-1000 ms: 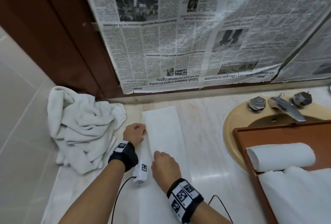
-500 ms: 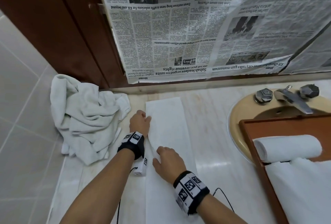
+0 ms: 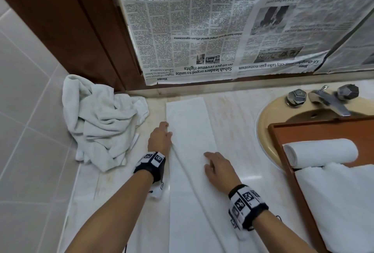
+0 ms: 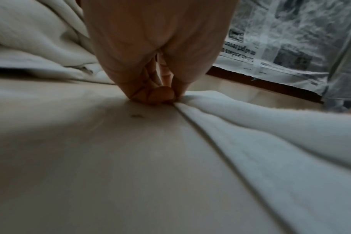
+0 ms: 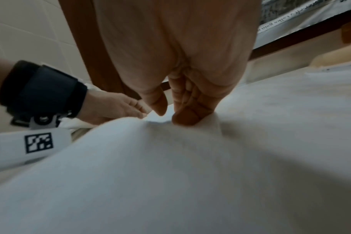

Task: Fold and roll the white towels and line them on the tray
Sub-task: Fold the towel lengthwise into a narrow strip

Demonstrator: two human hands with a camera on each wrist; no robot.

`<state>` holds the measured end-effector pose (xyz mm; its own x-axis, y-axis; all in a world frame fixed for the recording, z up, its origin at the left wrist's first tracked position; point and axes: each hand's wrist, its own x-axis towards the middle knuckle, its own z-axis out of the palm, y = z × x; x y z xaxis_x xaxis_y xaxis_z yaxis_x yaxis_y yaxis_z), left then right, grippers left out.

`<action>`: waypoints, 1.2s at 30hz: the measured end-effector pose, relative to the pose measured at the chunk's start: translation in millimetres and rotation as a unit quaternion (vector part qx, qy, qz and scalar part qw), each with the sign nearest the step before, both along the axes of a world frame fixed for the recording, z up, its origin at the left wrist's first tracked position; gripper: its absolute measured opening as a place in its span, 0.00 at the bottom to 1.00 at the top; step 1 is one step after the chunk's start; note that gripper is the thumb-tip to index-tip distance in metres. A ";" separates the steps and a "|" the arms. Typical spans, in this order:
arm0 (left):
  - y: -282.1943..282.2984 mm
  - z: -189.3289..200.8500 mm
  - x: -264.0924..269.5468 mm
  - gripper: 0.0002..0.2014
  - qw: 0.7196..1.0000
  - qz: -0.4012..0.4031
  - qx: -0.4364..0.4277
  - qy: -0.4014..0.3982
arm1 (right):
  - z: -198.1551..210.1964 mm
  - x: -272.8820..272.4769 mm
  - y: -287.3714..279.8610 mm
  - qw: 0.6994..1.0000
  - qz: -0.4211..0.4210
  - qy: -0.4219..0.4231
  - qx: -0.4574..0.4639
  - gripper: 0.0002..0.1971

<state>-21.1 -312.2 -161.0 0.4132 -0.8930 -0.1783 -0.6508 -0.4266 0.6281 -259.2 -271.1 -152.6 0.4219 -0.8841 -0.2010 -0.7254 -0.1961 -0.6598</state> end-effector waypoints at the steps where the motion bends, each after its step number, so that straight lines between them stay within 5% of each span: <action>1: -2.7 1.3 -1.1 0.14 1.000 0.010 0.004 0.005 | 1.8 -0.4 -6.1 1.000 -0.004 -0.003 0.006 0.20; 5: 4.7 12.4 -12.4 0.15 0.998 0.055 0.024 0.028 | 11.8 -7.4 -6.7 0.999 0.004 -0.002 0.036 0.18; 12: 42.4 5.7 -32.3 0.10 0.989 0.094 0.092 0.069 | 17.3 -27.2 50.9 0.986 0.054 0.156 0.022 0.16; 16: 46.3 7.9 -30.0 0.07 0.992 0.079 0.078 0.066 | 25.7 -17.2 61.8 0.984 0.046 0.164 0.047 0.07; 21: 55.3 11.7 -35.4 0.20 0.990 0.071 0.099 0.074 | 46.8 0.0 77.4 0.982 0.084 0.170 -0.006 0.05; 29: 69.6 13.2 -22.1 0.07 0.994 0.046 0.070 0.067 | 76.1 40.7 100.0 0.986 0.113 0.122 -0.029 0.06; 32: 69.6 13.5 -22.6 0.10 0.995 0.044 0.070 0.063 | 71.2 62.8 113.9 0.985 0.133 0.106 -0.002 0.03; 36: 68.9 11.4 -20.9 0.11 0.996 0.041 0.065 0.048 | 40.4 65.9 131.4 0.977 0.170 0.085 0.099 0.13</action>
